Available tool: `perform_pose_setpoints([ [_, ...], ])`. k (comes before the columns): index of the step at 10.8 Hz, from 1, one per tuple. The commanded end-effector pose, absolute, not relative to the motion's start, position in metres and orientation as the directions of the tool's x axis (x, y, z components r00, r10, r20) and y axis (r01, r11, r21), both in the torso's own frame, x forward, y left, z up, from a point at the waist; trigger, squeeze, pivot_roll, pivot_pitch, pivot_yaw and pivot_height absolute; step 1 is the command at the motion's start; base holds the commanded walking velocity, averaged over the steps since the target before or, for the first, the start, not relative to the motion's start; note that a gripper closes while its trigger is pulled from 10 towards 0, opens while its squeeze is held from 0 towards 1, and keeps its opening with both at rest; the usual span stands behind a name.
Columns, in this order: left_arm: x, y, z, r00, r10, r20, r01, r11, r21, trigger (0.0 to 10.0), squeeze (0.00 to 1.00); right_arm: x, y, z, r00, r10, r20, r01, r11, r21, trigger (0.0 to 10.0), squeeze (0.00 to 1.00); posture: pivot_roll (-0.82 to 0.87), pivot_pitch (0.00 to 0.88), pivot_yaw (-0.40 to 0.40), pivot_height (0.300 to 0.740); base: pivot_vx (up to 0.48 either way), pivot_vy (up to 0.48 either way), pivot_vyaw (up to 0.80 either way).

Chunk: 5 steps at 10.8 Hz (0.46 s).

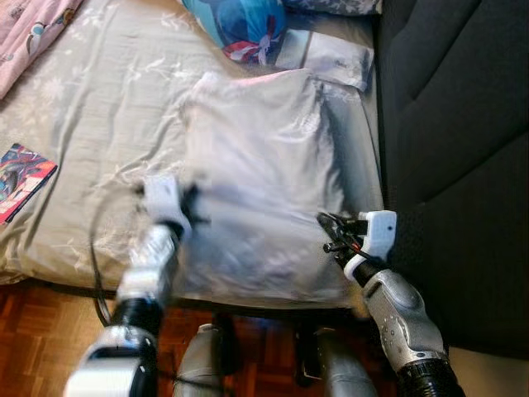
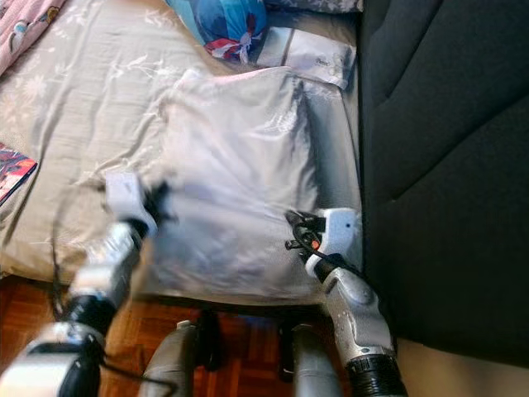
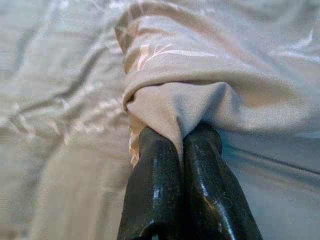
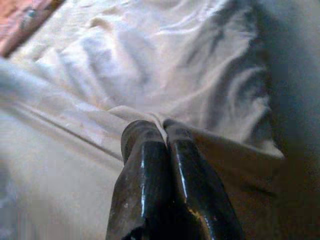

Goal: Clean up the room

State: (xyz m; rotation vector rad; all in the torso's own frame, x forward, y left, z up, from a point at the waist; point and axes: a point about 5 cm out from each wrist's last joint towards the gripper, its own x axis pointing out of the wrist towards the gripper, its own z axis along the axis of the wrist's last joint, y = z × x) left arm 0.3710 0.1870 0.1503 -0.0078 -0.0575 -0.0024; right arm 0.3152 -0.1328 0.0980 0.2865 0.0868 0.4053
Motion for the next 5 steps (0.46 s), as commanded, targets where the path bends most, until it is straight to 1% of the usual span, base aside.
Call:
perform_pose_setpoints([
  [1,0.367,0.224,0.177,0.973,0.141,0.182,-0.146,0.989,0.014,10.0,0.0,0.303,-0.152,0.083,0.932,0.355,-0.078,-0.314,0.894,0.318,10.0,0.0,0.03,0.373,-0.011,0.691,0.0,0.0,0.0],
  [2,0.364,0.22,0.167,0.986,0.093,0.141,-0.102,0.993,0.056,10.0,0.0,0.292,-0.144,0.07,0.901,0.413,-0.131,-0.356,0.878,0.319,10.0,0.0,0.03,0.375,-0.011,0.691,0.0,0.0,0.0],
  [3,0.359,0.213,0.144,0.998,0.051,0.035,-0.054,0.994,0.092,10.0,0.0,0.28,-0.137,0.055,0.867,0.46,-0.19,-0.39,0.865,0.315,10.0,0.0,0.03,0.376,-0.011,0.691,0.0,0.0,0.0],
  [4,0.354,0.208,0.123,0.998,0.015,-0.064,-0.004,0.986,0.169,10.0,0.0,0.275,-0.139,0.045,0.861,0.451,-0.237,-0.378,0.877,0.295,10.0,0.0,0.03,0.377,-0.012,0.691,0.0,0.0,0.0],
  [5,0.343,0.203,0.093,0.981,-0.003,-0.192,0.051,0.969,0.243,10.0,0.0,0.27,-0.143,0.027,0.85,0.404,-0.337,-0.313,0.903,0.294,10.0,0.0,0.03,0.374,-0.015,0.691,0.0,0.0,0.0],
])
